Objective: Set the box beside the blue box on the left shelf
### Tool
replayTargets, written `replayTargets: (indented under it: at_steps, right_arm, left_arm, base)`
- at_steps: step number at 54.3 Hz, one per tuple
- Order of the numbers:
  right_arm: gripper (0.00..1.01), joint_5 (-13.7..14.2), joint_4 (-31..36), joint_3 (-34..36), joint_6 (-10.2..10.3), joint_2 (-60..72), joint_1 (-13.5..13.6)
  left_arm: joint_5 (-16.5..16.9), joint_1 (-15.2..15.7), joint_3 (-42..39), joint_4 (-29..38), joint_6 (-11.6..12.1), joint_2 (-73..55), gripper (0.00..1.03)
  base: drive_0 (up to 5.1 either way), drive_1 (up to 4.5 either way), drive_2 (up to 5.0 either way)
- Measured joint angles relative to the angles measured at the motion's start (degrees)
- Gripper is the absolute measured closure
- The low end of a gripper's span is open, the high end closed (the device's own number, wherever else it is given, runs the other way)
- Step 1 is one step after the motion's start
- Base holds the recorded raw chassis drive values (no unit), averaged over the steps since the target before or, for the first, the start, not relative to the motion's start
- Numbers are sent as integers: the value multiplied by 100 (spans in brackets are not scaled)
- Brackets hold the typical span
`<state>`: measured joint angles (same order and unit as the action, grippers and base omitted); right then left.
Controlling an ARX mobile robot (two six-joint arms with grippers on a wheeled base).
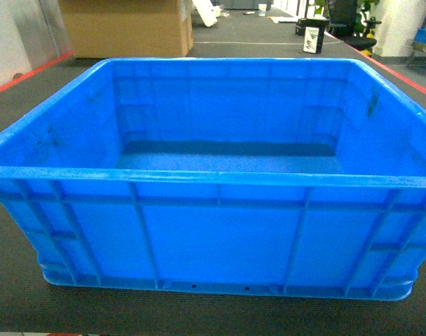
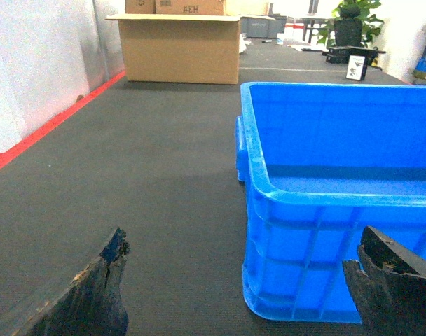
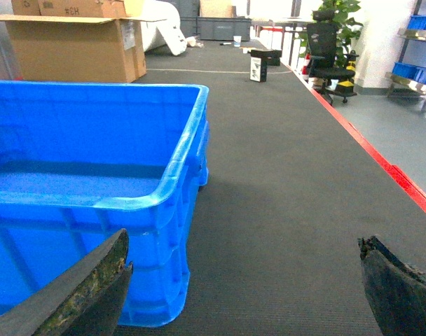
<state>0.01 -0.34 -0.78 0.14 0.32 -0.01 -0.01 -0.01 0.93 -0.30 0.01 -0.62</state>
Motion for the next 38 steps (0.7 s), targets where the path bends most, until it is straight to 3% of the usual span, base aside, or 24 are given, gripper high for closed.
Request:
replayTargets:
  at_steps: [38]
  right_arm:
    - [3, 0, 2, 0, 0, 0, 0]
  left_arm:
    - [0, 0, 0, 0, 0, 0, 5]
  base:
    - [0, 0, 0]
